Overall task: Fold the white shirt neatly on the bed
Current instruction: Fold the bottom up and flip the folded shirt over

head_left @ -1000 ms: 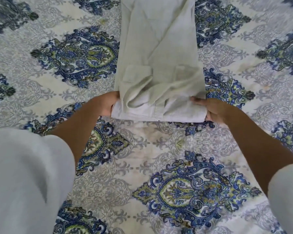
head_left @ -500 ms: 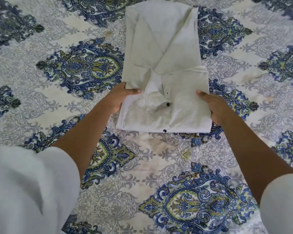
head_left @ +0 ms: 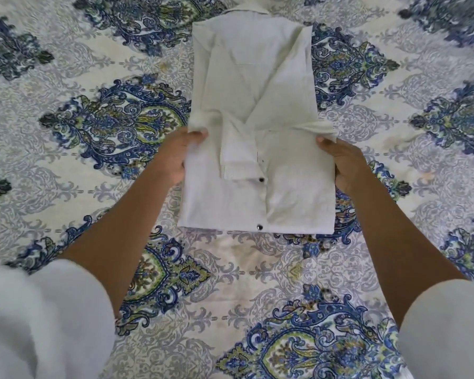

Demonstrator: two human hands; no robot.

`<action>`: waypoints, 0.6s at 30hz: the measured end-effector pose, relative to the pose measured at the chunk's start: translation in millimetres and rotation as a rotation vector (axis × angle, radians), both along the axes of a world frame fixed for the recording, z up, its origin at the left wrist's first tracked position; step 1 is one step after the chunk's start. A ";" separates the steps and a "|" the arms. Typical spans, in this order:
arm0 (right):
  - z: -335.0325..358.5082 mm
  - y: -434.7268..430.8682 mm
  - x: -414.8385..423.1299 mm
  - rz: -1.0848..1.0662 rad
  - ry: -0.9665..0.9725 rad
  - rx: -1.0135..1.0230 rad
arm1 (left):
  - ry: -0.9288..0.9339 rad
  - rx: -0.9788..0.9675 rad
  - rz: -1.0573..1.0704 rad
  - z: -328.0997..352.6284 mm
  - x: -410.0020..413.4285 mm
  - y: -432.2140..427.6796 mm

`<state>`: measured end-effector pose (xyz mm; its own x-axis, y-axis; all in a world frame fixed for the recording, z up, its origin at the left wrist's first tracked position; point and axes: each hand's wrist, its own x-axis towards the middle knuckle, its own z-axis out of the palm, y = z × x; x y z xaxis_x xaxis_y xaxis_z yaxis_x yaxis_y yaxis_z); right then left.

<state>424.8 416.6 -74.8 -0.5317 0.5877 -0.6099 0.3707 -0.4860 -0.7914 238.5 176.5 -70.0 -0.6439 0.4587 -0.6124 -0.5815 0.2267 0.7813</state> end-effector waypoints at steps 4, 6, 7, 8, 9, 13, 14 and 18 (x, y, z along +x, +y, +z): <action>-7.9 12.6 0.2 0.039 -0.095 -0.064 | 0.011 -0.131 0.003 -8.7 -7.9 -8.4; -6.8 16.1 -4.5 0.070 -0.138 -0.048 | 0.001 -0.172 -0.028 -9.7 -11.1 -3.7; -5.8 18.2 -8.3 0.078 -0.142 -0.013 | 0.007 -0.182 -0.035 -9.1 -13.0 1.0; -5.2 19.0 -12.4 0.092 -0.155 0.048 | 0.035 -0.195 -0.028 -7.6 -15.0 4.8; -5.8 20.8 -16.7 0.109 -0.163 0.124 | 0.068 -0.213 -0.016 -7.1 -17.9 8.8; -11.0 28.0 -25.9 0.142 -0.167 0.307 | 0.175 -0.297 -0.016 -8.5 -26.6 20.9; -12.1 29.8 -26.8 0.150 -0.184 0.318 | 0.189 -0.307 -0.024 -8.2 -26.2 23.2; -4.5 35.2 -25.1 0.235 -0.196 0.386 | 0.182 -0.305 -0.010 -10.0 -28.8 22.8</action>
